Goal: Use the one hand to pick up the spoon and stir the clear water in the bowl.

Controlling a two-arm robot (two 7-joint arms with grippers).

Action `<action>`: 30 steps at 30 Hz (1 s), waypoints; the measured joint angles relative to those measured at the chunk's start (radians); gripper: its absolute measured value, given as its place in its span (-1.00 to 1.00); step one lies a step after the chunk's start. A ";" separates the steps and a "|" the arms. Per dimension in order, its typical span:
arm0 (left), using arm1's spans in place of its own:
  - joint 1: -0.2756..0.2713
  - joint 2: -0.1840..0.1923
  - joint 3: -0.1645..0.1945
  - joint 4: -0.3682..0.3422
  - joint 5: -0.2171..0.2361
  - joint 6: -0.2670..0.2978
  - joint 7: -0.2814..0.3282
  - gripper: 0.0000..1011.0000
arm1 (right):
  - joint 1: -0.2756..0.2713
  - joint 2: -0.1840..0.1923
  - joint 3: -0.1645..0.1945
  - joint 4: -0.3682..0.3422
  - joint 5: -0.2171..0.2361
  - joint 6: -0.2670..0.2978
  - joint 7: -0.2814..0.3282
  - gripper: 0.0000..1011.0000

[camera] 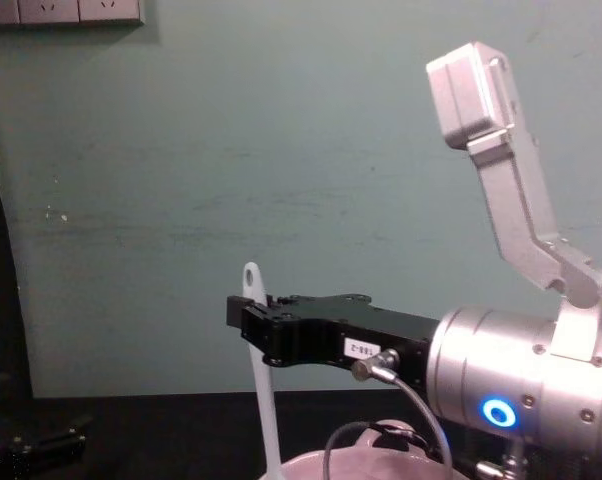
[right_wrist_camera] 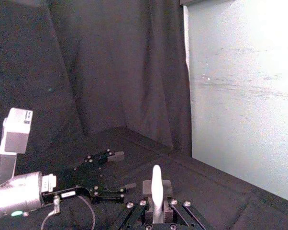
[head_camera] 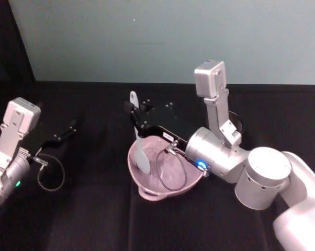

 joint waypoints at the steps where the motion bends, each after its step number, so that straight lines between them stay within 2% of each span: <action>1: 0.000 0.000 0.000 0.000 0.000 0.000 0.000 1.00 | 0.005 -0.004 -0.001 0.007 0.000 -0.002 0.001 -0.77; 8: 0.000 0.000 0.000 0.000 0.000 0.000 0.000 1.00 | 0.045 -0.021 0.007 0.077 0.001 -0.023 0.001 -0.77; 15: 0.000 0.000 0.000 0.000 0.000 0.000 0.000 1.00 | 0.067 -0.007 0.040 0.104 0.002 -0.030 -0.014 -0.77; 23: 0.000 0.000 0.000 0.000 0.000 0.000 0.000 1.00 | 0.032 0.043 0.091 0.050 -0.001 -0.015 -0.044 -0.77; 30: 0.000 0.000 0.000 0.000 0.000 0.000 0.000 1.00 | -0.016 0.078 0.109 -0.013 -0.001 0.009 -0.051 -0.77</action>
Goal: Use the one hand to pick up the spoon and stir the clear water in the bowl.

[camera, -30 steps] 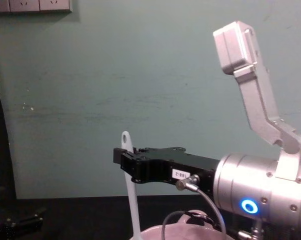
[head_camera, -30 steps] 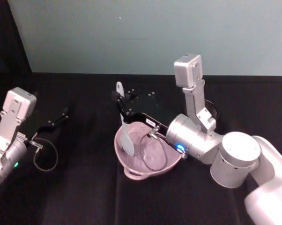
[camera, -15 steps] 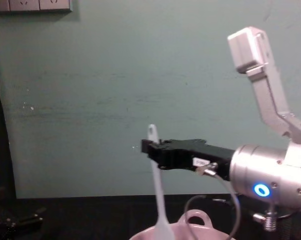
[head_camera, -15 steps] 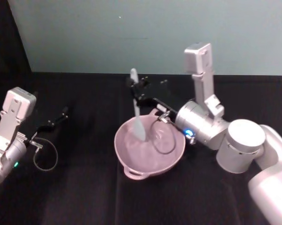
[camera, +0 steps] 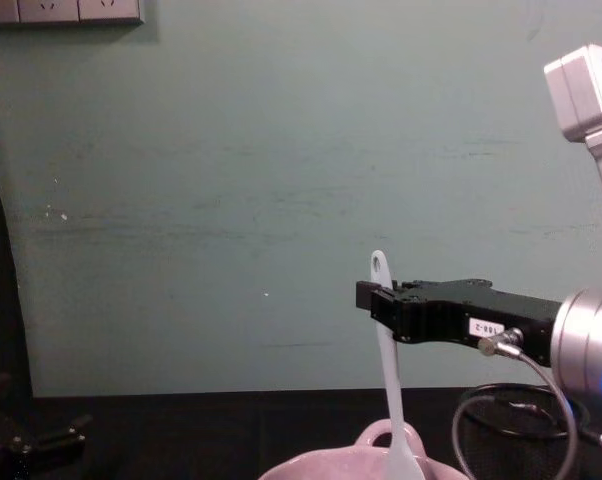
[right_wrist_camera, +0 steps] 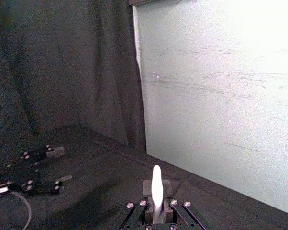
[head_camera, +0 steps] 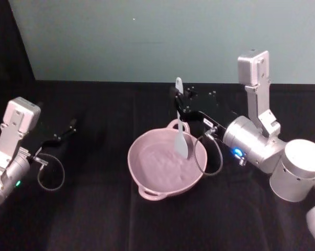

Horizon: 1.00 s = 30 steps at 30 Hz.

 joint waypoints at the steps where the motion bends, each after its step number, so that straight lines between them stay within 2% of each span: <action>1: 0.000 0.000 0.000 0.000 0.000 0.000 0.000 1.00 | -0.005 0.003 0.000 -0.008 0.000 0.002 0.000 -0.77; 10: 0.000 0.000 0.000 0.000 0.000 0.000 0.000 1.00 | -0.060 0.018 -0.020 -0.087 -0.004 0.023 0.007 -0.77; 18: 0.000 0.000 0.000 0.000 0.000 0.000 0.000 1.00 | -0.065 -0.006 -0.055 -0.107 -0.002 0.013 0.024 -0.77; 25: 0.000 0.000 0.000 0.000 0.000 0.000 0.000 1.00 | -0.023 -0.042 -0.076 -0.047 0.012 -0.003 0.042 -0.77; 30: 0.000 0.000 0.000 0.000 0.000 0.000 0.000 1.00 | 0.033 -0.072 -0.084 0.039 0.029 -0.018 0.062 -0.77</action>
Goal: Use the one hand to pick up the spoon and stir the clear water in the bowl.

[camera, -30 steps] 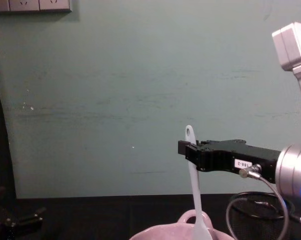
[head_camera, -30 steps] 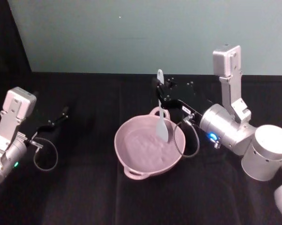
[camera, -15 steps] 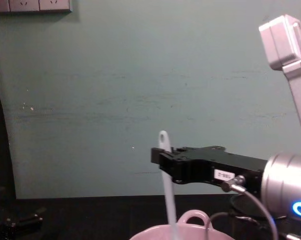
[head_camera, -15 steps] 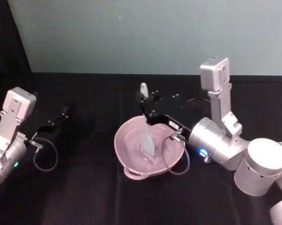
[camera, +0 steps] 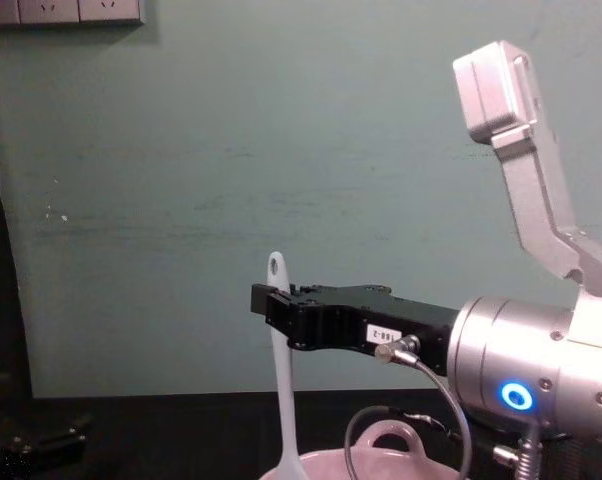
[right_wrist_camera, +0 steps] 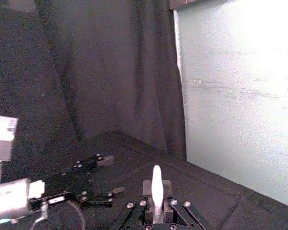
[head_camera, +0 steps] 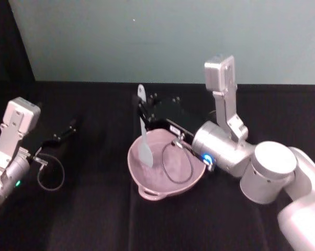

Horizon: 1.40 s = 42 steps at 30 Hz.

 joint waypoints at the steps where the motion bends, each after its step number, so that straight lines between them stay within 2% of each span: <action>1: 0.000 0.000 0.000 0.000 0.000 0.000 0.000 1.00 | 0.009 -0.003 -0.001 0.013 0.000 -0.002 0.002 -0.77; 6: 0.000 0.000 0.000 0.000 0.000 0.000 0.000 1.00 | 0.053 -0.006 0.008 0.071 0.001 -0.008 0.004 -0.77; 12: 0.000 0.000 0.000 0.000 0.000 0.000 0.000 1.00 | 0.052 0.024 0.035 0.062 -0.005 -0.002 -0.022 -0.77; 18: 0.000 0.000 0.000 0.000 0.000 0.000 0.000 1.00 | -0.014 0.080 0.080 -0.026 -0.011 0.019 -0.061 -0.77; 24: 0.000 0.000 0.000 0.000 0.000 0.000 0.000 1.00 | -0.069 0.109 0.098 -0.094 -0.014 0.036 -0.071 -0.77; 30: 0.000 0.000 0.000 0.000 0.000 0.000 0.000 1.00 | -0.100 0.114 0.095 -0.132 -0.017 0.042 -0.072 -0.77; 34: 0.000 0.000 0.000 0.000 0.000 0.000 0.000 1.00 | -0.111 0.107 0.080 -0.144 -0.024 0.044 -0.071 -0.77; 42: 0.000 0.000 0.000 0.000 0.000 0.000 0.000 1.00 | -0.103 0.067 0.027 -0.133 -0.034 0.033 -0.049 -0.77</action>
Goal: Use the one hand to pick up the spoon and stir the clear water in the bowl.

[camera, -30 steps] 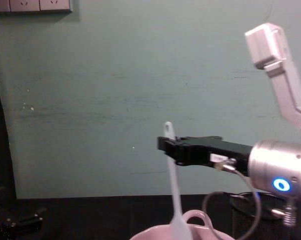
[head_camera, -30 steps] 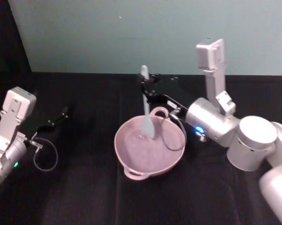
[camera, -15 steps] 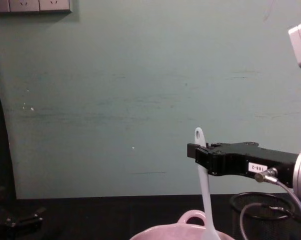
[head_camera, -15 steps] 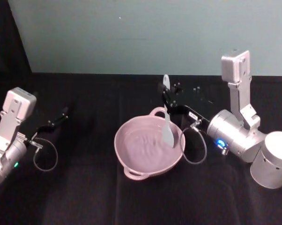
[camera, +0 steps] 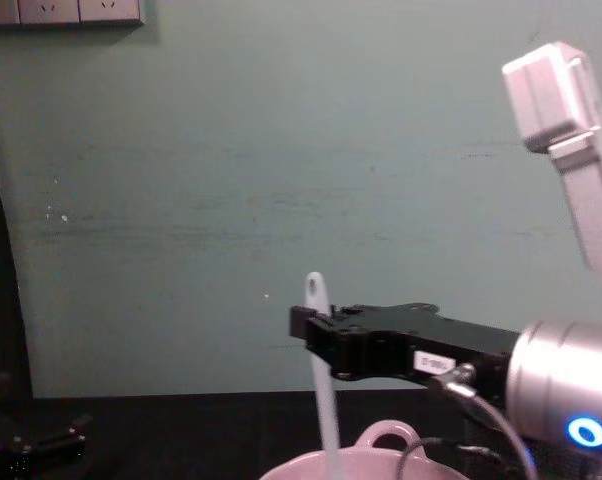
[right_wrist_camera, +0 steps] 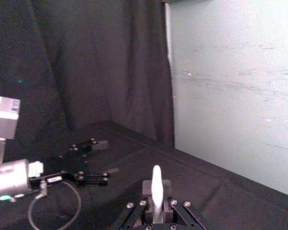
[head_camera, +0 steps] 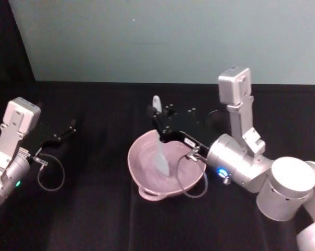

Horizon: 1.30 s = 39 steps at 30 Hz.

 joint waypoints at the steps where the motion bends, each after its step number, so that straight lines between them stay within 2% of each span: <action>1: 0.000 0.000 0.000 0.000 0.000 0.000 0.000 1.00 | 0.006 -0.010 -0.008 0.010 0.000 -0.005 0.004 -0.77; 12: 0.000 0.000 0.000 0.000 0.000 0.000 0.000 1.00 | 0.068 -0.062 -0.040 0.101 -0.002 -0.033 0.029 -0.77; 20: 0.000 0.000 0.000 0.000 0.000 0.000 0.000 1.00 | 0.117 -0.078 -0.029 0.178 0.002 -0.054 0.034 -0.77; 27: 0.000 0.000 0.000 0.000 0.000 0.000 0.000 1.00 | 0.128 -0.049 0.007 0.181 -0.006 -0.050 0.015 -0.77; 32: 0.000 0.000 0.000 0.000 0.000 0.000 0.000 1.00 | 0.089 -0.003 0.049 0.118 -0.014 -0.032 -0.015 -0.77; 39: 0.000 0.000 0.000 0.000 0.000 0.000 0.000 1.00 | 0.041 0.027 0.068 0.056 -0.015 -0.013 -0.021 -0.77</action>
